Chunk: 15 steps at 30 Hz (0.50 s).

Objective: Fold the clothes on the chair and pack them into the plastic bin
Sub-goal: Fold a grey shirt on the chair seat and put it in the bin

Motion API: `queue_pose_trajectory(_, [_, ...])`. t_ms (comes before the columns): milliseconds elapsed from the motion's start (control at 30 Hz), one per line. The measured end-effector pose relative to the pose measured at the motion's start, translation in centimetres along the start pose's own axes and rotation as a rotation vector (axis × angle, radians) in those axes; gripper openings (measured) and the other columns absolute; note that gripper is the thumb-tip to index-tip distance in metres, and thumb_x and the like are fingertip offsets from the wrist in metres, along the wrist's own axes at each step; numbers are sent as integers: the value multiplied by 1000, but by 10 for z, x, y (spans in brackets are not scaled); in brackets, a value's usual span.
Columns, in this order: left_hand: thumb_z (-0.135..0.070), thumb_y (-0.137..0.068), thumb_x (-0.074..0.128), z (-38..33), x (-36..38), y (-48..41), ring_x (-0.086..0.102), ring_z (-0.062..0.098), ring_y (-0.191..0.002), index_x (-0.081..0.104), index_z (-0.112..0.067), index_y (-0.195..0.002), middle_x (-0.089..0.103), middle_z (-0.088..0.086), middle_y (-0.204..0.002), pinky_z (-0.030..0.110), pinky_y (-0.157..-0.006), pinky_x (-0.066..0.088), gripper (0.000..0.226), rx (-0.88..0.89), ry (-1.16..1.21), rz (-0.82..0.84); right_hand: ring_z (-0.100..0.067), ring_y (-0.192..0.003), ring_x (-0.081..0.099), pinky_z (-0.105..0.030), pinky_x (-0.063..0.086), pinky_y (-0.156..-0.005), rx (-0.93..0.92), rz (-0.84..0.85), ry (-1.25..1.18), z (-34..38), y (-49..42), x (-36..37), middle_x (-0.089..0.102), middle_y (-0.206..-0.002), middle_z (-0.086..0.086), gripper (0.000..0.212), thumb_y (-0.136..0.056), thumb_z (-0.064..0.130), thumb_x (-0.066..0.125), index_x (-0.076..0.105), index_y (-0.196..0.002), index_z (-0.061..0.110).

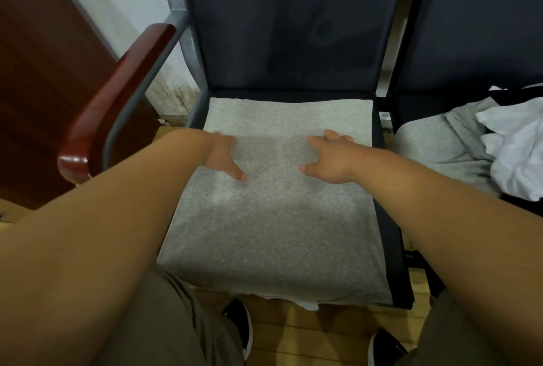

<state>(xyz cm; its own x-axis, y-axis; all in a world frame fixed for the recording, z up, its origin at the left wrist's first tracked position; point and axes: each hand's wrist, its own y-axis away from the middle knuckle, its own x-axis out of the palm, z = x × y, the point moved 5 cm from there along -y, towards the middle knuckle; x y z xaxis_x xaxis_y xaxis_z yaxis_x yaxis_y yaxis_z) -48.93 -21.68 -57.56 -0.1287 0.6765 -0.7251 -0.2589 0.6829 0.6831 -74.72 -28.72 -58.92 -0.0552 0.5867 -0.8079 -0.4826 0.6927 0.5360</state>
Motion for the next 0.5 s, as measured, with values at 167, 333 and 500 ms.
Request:
queue_pose_trajectory(167, [-80, -81, 68, -2, 3, -1, 23, 38, -158, -4, -27, -170, 4, 10, -176, 53, -124, 27, 126, 9, -45, 4, -35, -162, -7, -57, 15, -129, 37, 11, 43, -3, -8, 12, -16, -176, 2, 94, -99, 71, 50, 1, -169, 35])
queue_pose_trajectory(333, [-83, -78, 68, 3, -2, -13, 20, 40, -158, -8, -31, -169, -4, 9, -176, 55, -125, 27, 129, -1, -37, 13, -36, -162, -11, -58, 5, -129, 30, -21, 53, -6, -14, 10, -19, -175, 3, 91, -99, 70, 50, -1, -168, 41])
queue_pose_trajectory(500, [-82, -77, 70, 9, -8, -30, 14, 41, -160, -13, -35, -167, -13, 6, -176, 58, -126, 25, 131, -41, -24, 10, -34, -162, -12, -58, 2, -130, 40, -65, 38, -12, -27, 6, -17, -176, 6, 91, -96, 73, 50, 1, -167, 45])
